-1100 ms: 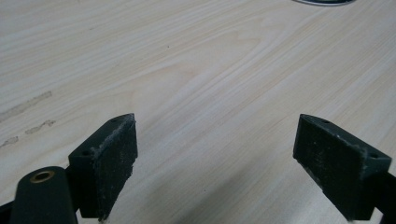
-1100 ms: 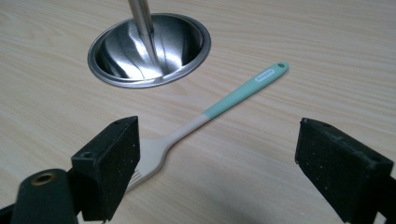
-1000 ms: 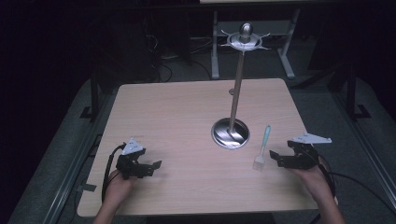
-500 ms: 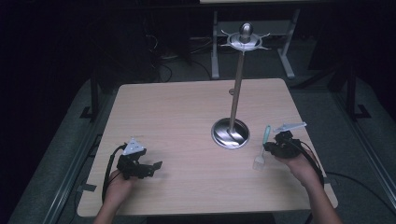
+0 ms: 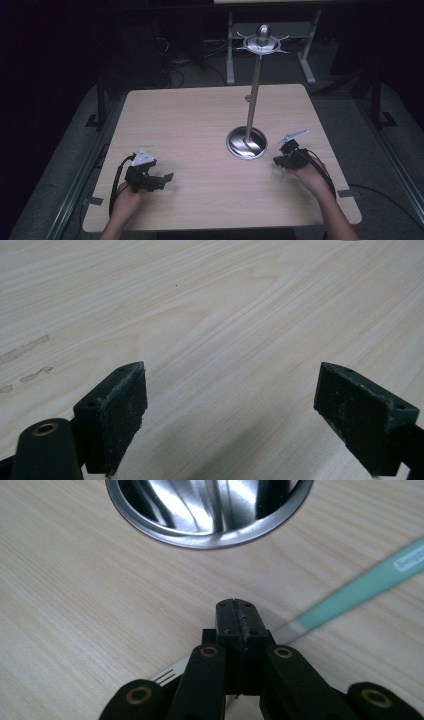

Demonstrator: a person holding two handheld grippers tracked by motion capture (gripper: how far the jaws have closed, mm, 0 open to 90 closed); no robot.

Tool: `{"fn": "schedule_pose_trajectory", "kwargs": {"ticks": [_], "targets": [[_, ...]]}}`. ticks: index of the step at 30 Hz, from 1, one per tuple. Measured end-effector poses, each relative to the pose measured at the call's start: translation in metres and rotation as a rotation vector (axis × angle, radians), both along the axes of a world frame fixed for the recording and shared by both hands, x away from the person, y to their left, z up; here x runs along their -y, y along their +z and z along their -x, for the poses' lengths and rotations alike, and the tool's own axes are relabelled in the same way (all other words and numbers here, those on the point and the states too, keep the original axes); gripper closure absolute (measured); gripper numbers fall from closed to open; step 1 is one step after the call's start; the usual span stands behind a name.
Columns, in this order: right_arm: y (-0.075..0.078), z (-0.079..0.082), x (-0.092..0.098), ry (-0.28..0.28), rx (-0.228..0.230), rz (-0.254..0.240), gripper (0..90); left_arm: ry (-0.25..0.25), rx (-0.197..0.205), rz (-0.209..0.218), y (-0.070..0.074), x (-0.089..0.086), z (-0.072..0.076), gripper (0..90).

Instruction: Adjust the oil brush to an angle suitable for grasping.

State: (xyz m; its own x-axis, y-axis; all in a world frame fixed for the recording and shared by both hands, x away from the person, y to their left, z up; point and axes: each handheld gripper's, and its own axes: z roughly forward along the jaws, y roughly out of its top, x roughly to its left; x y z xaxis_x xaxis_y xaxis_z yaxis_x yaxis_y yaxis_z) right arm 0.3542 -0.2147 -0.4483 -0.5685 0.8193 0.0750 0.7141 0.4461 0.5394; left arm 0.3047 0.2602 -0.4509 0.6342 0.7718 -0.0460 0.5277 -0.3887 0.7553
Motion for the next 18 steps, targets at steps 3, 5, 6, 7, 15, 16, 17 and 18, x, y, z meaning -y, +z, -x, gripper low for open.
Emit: {"fn": "schedule_pose_trajectory", "kwargs": {"ticks": [3,5,6,7,15,16,17,18], "targets": [[-0.0033,-0.0002,-0.0011,0.004,-0.01,0.014,89.9,-0.004,0.007,-0.003,0.0005,-0.001,0.0003,13.3],[-0.0044,0.0002,-0.0013,0.007,-0.014,0.018,89.9,-0.004,0.005,-0.005,0.0008,-0.0016,0.0001,13.3],[-0.0042,0.001,-0.0018,0.002,-0.02,0.016,89.9,-0.003,0.004,-0.005,0.0006,-0.0017,-0.0001,13.3],[-0.0041,0.0013,-0.0021,0.004,-0.02,0.015,89.9,-0.002,0.001,-0.003,0.0005,-0.0016,-0.0001,13.3],[-0.0041,0.0035,0.0004,0.008,-0.028,0.008,90.0,-0.01,-0.001,-0.003,-0.0002,-0.0006,0.0002,13.3],[-0.004,0.0038,0.0008,0.006,-0.031,0.008,90.0,-0.01,-0.002,-0.006,-0.0003,-0.0007,0.0,13.3],[-0.0036,0.0045,0.0011,0.002,-0.037,0.009,90.0,-0.006,-0.002,-0.004,-0.0005,-0.0005,-0.0001,13.3],[-0.0036,0.0045,0.0011,0.002,-0.037,0.009,90.0,-0.006,-0.002,-0.004,-0.0005,-0.0005,-0.0001,13.3]]}}
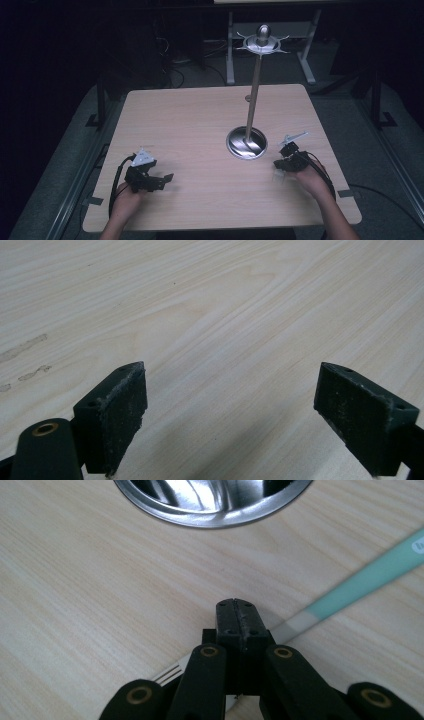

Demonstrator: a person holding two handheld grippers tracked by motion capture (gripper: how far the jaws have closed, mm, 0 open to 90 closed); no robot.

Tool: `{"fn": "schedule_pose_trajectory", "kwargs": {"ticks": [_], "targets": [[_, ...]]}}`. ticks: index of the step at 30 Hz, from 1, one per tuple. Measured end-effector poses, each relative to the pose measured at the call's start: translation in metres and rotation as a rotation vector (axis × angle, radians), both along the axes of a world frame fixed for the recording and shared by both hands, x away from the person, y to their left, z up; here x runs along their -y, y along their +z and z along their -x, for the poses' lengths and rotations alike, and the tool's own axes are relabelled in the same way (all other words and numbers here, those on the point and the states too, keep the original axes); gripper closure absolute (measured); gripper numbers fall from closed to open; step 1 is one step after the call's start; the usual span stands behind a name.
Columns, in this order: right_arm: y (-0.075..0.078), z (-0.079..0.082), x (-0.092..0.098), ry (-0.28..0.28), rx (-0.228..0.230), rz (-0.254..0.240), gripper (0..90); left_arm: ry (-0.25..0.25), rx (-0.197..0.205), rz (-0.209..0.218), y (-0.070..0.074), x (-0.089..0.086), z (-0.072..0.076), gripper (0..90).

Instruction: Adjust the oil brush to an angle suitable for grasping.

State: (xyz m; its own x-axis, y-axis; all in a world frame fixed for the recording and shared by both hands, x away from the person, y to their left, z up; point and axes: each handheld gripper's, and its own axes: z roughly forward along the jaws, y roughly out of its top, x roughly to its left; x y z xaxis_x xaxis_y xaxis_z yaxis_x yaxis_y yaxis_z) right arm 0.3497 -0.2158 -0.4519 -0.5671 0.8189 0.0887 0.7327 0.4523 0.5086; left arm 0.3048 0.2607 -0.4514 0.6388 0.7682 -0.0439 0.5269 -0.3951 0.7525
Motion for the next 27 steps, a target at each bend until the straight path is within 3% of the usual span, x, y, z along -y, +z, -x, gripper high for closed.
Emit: {"fn": "schedule_pose_trajectory", "kwargs": {"ticks": [27], "targets": [[0.003,0.024,0.017,-0.006,-0.062,0.02,90.0,-0.009,-0.017,-0.012,-0.002,0.002,0.001,13.3]]}}
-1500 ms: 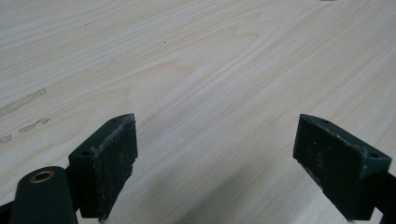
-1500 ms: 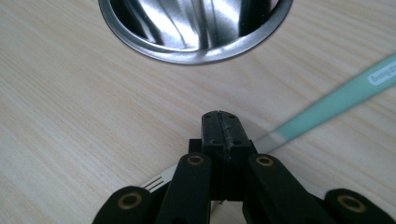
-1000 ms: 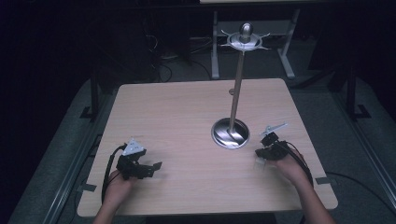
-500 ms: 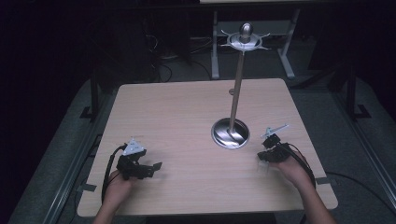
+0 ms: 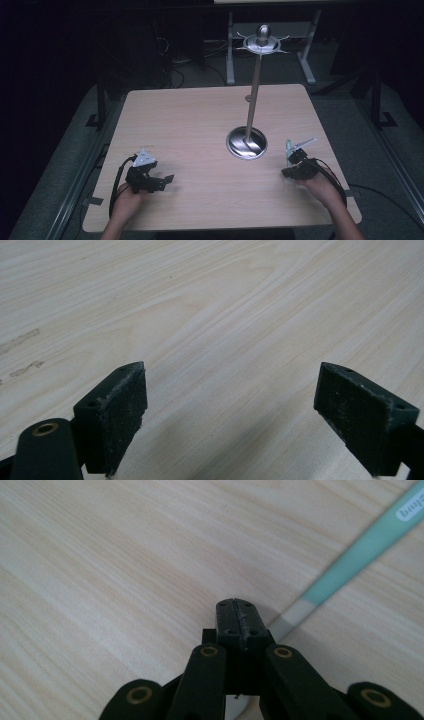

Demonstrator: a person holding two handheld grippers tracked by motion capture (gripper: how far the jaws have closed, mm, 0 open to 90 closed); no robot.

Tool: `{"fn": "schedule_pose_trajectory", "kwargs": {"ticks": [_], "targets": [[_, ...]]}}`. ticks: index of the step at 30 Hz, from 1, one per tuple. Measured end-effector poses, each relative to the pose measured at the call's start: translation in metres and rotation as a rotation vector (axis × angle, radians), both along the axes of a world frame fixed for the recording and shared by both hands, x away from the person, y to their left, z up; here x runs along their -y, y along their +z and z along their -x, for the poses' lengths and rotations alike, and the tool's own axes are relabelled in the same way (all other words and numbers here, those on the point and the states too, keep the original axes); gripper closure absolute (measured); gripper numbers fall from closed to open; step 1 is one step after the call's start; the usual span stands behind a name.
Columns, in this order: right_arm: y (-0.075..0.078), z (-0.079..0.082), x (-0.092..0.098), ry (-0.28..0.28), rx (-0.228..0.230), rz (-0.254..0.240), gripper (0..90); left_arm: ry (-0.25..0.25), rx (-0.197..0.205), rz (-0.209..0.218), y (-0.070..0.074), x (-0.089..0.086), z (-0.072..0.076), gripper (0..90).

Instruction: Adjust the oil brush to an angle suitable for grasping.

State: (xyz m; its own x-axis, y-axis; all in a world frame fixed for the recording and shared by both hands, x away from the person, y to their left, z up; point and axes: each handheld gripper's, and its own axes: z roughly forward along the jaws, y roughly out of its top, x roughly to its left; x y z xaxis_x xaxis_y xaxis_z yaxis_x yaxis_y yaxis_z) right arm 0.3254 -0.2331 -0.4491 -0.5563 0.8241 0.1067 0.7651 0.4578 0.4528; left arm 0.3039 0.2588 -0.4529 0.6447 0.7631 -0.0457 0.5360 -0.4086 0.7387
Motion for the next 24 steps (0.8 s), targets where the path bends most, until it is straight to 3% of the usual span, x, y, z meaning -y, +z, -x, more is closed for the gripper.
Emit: {"fn": "schedule_pose_trajectory", "kwargs": {"ticks": [19,24], "targets": [[0.001,0.022,0.019,-0.007,-0.022,-0.004,90.0,0.003,-0.005,-0.003,-0.001,0.0,0.0,13.3],[0.005,0.019,0.028,-0.032,0.018,-0.07,89.9,-0.002,-0.004,-0.001,-0.002,0.002,0.0,13.3]]}}
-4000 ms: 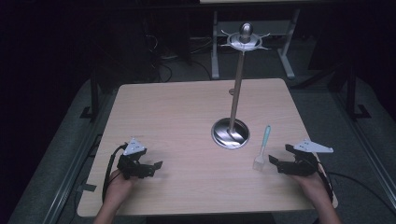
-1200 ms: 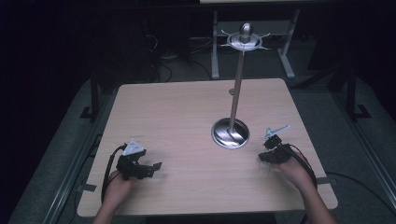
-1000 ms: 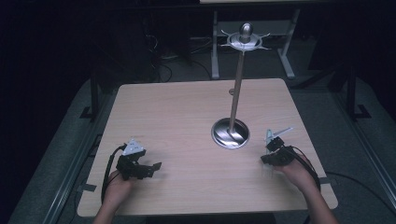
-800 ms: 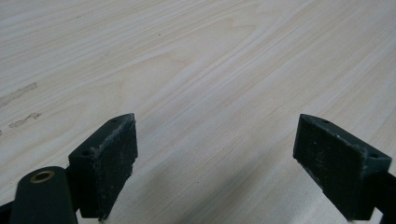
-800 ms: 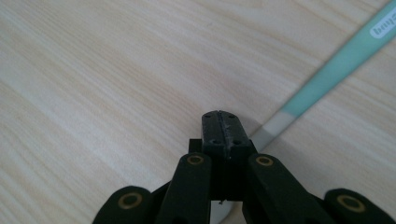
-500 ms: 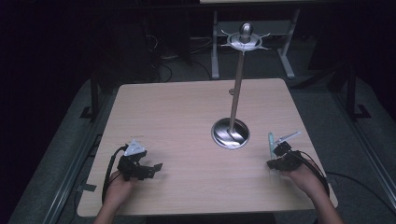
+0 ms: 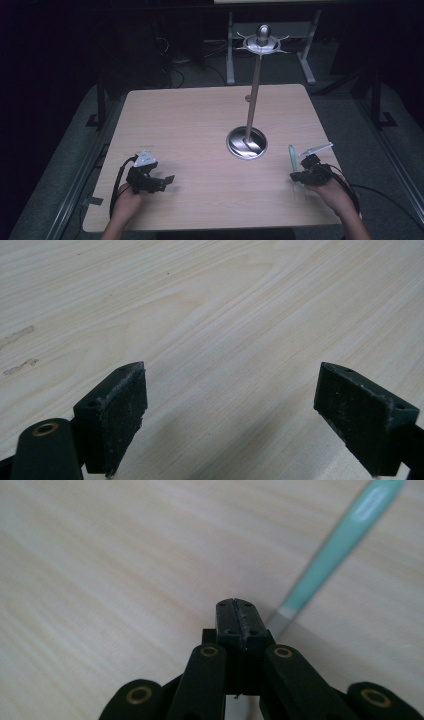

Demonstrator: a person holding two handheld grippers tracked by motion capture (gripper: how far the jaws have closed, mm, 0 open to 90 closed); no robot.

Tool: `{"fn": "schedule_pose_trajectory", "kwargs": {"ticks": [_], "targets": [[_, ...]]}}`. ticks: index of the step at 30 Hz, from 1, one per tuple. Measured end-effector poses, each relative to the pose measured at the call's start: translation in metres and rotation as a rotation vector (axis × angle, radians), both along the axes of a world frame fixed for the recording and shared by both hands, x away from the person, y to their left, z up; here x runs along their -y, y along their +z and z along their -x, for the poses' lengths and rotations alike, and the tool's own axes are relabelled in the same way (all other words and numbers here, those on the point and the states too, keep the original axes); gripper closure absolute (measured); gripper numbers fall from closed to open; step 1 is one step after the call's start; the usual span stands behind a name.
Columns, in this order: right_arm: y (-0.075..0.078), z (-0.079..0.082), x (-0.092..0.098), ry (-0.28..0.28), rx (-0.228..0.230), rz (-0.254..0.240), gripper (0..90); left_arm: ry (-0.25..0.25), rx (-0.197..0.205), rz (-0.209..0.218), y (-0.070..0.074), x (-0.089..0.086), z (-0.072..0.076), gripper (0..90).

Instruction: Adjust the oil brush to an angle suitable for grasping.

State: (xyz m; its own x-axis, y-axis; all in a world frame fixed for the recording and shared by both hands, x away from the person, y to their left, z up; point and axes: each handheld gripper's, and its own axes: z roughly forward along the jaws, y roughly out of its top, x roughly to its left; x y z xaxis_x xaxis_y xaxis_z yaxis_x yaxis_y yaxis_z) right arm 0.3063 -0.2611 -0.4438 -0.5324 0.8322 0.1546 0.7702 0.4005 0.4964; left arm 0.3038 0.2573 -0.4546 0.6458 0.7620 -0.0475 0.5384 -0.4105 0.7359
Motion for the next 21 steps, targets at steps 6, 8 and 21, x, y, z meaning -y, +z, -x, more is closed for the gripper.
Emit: {"fn": "schedule_pose_trajectory", "kwargs": {"ticks": [6,8,21], "targets": [[0.006,-0.015,0.01,-0.065,0.064,-0.003,89.9,-0.002,0.001,0.001,0.0,0.0,0.0,13.3],[0.006,-0.018,0.012,-0.066,0.076,0.001,89.9,-0.002,0.001,0.0,0.0,0.0,0.0,13.3],[0.002,-0.073,0.024,-0.223,0.129,0.034,90.0,-0.01,0.001,-0.004,0.001,-0.001,0.0,13.3]]}}
